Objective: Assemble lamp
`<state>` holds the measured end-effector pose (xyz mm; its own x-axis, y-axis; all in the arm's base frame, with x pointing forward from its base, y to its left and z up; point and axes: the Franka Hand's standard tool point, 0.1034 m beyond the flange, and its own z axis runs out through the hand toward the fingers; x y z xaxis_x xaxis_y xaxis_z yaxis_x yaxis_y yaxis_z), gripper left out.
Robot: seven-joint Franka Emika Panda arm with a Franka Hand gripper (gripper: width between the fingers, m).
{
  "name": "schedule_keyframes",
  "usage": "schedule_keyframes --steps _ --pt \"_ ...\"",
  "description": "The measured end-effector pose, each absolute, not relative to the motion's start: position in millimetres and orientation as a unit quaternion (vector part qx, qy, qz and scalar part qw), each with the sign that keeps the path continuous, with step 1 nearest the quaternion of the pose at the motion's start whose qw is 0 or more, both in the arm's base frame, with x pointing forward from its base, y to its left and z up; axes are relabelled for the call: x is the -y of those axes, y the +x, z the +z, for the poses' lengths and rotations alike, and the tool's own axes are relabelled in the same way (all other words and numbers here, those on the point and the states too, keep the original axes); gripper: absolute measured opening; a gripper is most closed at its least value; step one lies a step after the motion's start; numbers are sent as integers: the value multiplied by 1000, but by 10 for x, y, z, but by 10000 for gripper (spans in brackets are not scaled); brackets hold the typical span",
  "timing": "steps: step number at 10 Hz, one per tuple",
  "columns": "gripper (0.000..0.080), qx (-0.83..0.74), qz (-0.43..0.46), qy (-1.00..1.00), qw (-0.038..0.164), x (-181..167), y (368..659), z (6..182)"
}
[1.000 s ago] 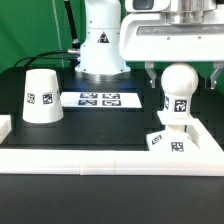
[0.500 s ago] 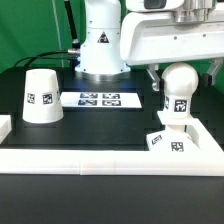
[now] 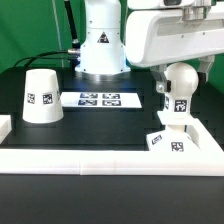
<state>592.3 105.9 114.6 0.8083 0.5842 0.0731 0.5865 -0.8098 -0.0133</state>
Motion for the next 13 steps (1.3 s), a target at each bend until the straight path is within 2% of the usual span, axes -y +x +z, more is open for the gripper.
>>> schedule_keyframes --steps 5,6,10,13 --pt "699 400 -29 -916 -6 -1036 5928 1144" --pt "572 397 -29 -918 -6 -1036 5928 1144" --pt "576 381 -29 -924 -6 -1032 5929 1143" --pt "576 269 -29 -963 -1 -1016 5937 1141"
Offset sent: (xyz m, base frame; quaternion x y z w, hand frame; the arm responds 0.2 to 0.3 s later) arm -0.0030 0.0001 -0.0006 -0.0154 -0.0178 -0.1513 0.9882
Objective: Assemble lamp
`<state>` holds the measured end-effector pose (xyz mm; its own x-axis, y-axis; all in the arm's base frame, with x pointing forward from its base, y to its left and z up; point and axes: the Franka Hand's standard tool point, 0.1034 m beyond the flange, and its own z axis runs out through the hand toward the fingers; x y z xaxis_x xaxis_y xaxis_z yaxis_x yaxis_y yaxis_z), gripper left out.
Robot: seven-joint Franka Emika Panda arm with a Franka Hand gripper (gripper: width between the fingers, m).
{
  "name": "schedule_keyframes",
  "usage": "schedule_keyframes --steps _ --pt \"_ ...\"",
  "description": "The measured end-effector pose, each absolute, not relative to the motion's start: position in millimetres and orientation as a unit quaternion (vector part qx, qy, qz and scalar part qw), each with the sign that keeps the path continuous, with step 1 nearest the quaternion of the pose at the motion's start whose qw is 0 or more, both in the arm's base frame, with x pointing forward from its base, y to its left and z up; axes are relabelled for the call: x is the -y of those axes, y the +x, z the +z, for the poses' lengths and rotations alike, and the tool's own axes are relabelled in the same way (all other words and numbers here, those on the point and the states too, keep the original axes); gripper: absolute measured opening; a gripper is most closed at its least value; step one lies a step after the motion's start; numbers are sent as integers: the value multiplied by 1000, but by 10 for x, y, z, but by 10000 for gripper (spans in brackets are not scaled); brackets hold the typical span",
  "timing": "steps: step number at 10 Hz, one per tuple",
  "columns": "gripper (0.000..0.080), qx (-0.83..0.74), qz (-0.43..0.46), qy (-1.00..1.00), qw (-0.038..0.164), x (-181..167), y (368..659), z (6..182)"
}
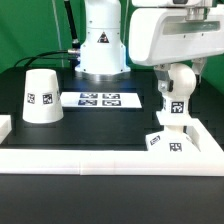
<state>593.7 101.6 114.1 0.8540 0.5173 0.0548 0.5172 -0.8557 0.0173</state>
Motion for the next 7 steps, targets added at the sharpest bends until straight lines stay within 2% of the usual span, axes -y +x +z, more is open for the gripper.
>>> schedule_keyframes --steps 7 --pt "577 27 28 999 -8 -963 5948 1144"
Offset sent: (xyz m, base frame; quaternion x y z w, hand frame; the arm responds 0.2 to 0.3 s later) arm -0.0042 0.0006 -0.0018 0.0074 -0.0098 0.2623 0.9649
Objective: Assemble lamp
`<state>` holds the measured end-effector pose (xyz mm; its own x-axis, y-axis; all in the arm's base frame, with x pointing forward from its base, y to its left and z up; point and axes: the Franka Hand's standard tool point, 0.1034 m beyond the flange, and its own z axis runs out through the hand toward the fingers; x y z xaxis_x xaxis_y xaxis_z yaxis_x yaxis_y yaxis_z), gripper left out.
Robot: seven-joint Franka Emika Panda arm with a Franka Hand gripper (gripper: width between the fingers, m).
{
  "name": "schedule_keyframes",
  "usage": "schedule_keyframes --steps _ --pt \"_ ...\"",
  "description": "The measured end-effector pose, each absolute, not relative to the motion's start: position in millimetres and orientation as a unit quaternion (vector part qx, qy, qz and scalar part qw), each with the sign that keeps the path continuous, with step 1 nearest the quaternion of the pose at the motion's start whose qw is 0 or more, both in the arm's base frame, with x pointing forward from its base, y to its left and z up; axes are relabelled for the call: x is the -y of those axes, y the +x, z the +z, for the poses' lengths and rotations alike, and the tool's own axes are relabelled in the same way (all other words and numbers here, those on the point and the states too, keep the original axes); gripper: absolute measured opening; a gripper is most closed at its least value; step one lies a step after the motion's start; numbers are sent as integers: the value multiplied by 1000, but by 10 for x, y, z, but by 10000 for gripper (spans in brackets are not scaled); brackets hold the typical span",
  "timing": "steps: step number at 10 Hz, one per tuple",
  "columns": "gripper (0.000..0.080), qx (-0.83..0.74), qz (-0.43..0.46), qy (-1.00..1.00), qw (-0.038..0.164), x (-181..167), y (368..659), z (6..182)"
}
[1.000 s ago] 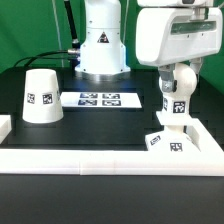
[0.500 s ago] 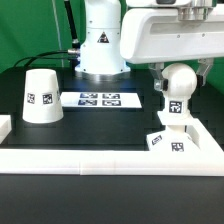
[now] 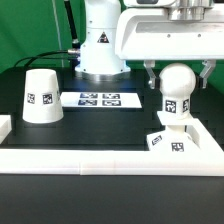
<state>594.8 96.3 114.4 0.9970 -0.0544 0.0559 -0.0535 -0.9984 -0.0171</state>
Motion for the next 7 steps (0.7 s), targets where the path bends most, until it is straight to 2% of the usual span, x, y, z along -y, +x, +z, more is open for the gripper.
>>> schedule_keyframes --steps 7 --pt "577 -356 -2 -934 15 -964 5943 1126"
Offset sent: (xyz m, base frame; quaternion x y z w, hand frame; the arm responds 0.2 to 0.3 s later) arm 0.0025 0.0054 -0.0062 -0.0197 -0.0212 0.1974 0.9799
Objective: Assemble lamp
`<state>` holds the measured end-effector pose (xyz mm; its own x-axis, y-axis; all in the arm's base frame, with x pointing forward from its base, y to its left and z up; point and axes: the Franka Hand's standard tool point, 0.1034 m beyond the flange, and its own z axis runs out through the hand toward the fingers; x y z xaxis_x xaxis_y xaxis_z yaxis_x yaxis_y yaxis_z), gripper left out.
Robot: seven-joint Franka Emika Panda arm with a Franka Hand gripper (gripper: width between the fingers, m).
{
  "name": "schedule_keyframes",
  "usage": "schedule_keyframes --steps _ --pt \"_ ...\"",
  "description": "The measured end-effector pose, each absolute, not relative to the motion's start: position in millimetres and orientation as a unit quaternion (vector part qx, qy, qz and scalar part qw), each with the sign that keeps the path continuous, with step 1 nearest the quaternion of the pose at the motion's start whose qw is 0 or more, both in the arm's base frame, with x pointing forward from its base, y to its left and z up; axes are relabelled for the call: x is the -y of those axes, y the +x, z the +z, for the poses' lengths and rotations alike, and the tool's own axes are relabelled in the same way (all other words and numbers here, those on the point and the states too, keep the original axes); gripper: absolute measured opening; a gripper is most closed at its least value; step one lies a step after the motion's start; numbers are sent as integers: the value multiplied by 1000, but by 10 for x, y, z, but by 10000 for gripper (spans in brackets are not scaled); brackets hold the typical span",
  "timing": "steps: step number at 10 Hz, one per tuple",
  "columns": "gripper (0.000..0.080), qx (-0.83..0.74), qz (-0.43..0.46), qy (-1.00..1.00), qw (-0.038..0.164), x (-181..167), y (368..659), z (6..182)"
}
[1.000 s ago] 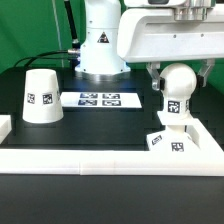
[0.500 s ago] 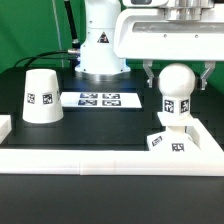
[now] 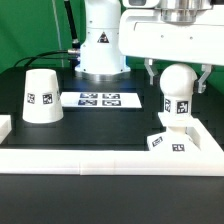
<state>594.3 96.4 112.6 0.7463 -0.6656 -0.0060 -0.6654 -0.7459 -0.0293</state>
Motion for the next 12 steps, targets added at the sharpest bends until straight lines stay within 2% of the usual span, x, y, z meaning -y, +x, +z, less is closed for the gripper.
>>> schedule_keyframes --steps 7,10,11,12 --pt "578 -548 11 -836 29 -982 5956 1127" --pt "588 -536 11 -843 30 -987 5955 1125" --pt "675 -520 11 -853 30 -989 5955 1126" --pt "675 -486 10 -873 29 -993 5954 1128"
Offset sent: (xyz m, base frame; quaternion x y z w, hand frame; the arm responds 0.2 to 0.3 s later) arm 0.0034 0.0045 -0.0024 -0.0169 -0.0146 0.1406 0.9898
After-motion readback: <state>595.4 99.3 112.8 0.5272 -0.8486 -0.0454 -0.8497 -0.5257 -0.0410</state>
